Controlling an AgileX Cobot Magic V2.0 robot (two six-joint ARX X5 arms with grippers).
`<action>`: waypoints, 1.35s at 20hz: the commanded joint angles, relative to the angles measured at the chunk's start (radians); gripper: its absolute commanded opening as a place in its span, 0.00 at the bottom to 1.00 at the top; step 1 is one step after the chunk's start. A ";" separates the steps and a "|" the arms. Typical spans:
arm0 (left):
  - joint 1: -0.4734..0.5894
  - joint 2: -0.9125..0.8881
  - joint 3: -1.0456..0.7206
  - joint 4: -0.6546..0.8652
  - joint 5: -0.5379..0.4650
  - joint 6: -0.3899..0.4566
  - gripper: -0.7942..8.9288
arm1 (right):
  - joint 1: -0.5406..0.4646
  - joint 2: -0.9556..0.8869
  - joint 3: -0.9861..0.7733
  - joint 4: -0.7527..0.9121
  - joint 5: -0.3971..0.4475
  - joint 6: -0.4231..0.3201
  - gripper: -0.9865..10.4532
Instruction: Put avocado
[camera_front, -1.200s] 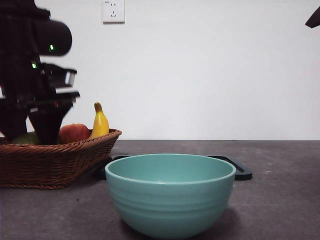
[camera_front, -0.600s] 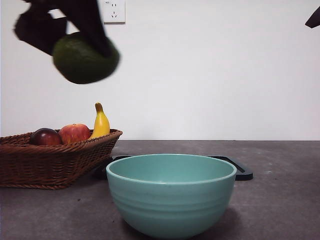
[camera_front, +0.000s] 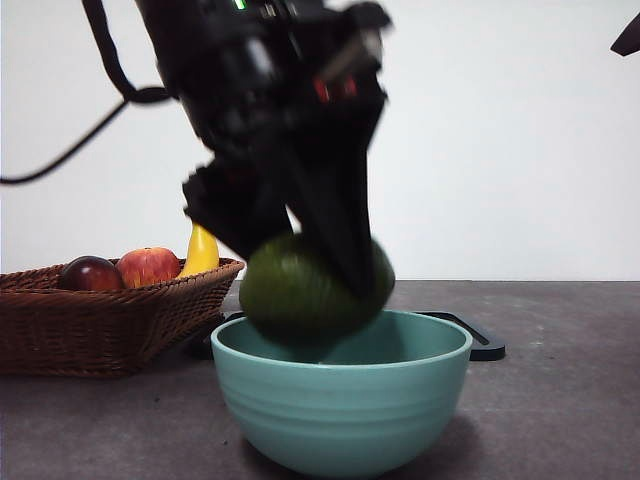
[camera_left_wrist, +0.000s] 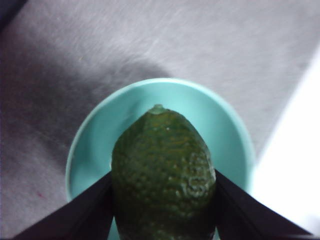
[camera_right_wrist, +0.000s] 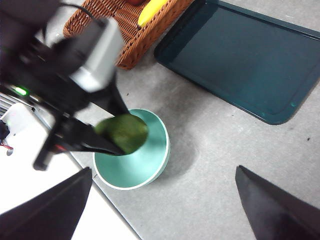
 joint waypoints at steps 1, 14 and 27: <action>-0.027 0.051 0.017 0.018 -0.035 0.012 0.33 | 0.005 0.008 0.019 0.010 0.001 0.011 0.49; -0.057 0.114 0.017 0.035 -0.043 0.012 0.47 | 0.005 0.008 0.019 0.009 0.001 0.011 0.49; 0.013 -0.154 0.018 0.050 -0.042 -0.054 0.47 | 0.005 0.008 0.019 0.009 0.001 0.011 0.49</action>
